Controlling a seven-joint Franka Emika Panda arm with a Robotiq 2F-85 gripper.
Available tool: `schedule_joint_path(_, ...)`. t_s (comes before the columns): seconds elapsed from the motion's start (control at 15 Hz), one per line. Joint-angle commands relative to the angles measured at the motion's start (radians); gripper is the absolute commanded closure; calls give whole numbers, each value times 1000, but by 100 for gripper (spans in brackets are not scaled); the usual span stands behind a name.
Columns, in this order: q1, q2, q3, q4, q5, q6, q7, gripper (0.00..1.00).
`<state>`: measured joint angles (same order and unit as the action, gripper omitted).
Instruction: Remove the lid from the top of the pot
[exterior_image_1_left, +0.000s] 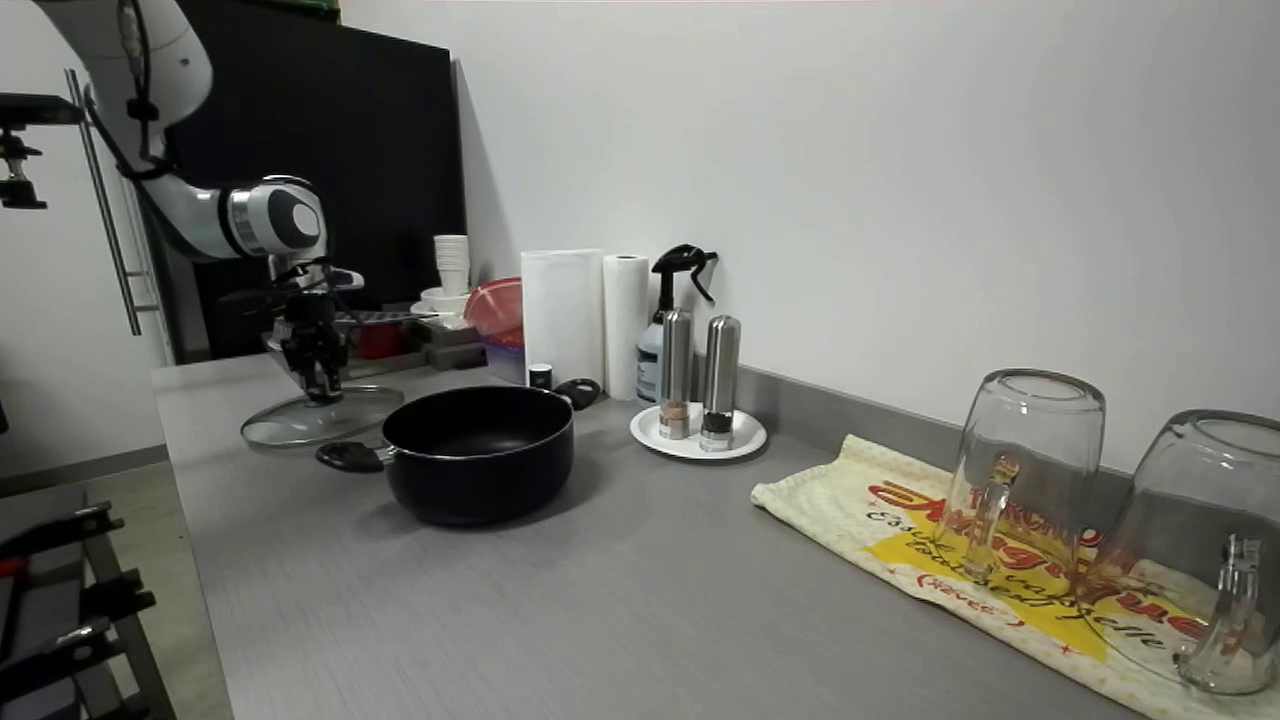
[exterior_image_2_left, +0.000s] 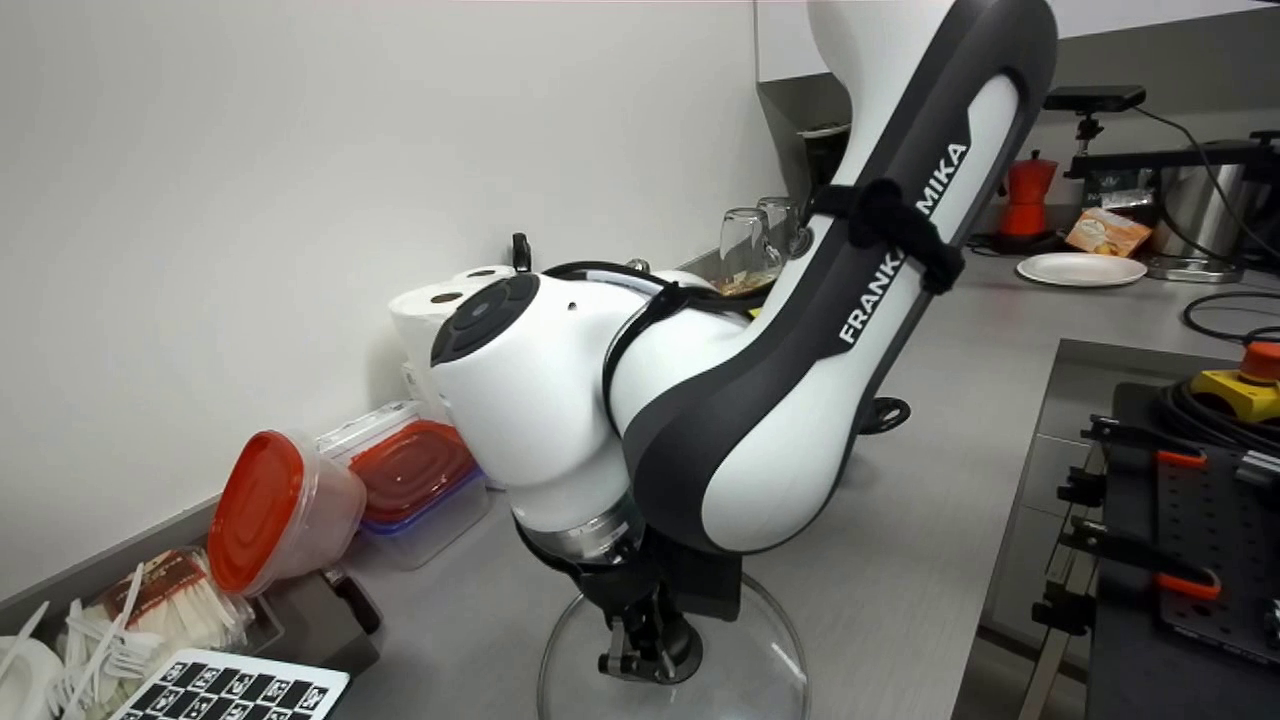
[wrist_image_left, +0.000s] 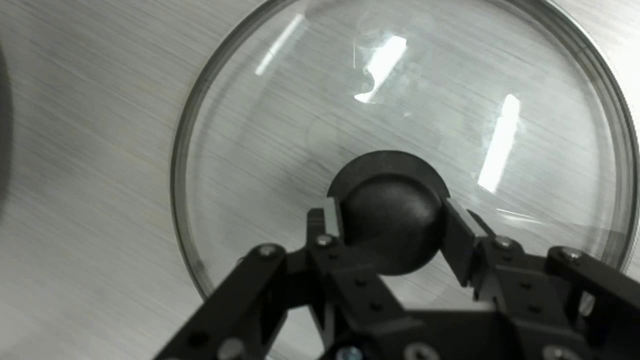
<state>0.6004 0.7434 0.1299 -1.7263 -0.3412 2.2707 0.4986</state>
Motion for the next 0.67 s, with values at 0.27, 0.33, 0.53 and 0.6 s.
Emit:
schedule_joint_path(0.27,43,58,-34,89,9,-56,-27,76)
schedule_joint_path(0.33,42,59,-32,90,12,-63,-32,76)
schedule_joint_path(0.53,35,40,-30,60,17,-42,-24,43)
schedule_joint_path(0.6,35,44,-30,62,17,-46,-25,34)
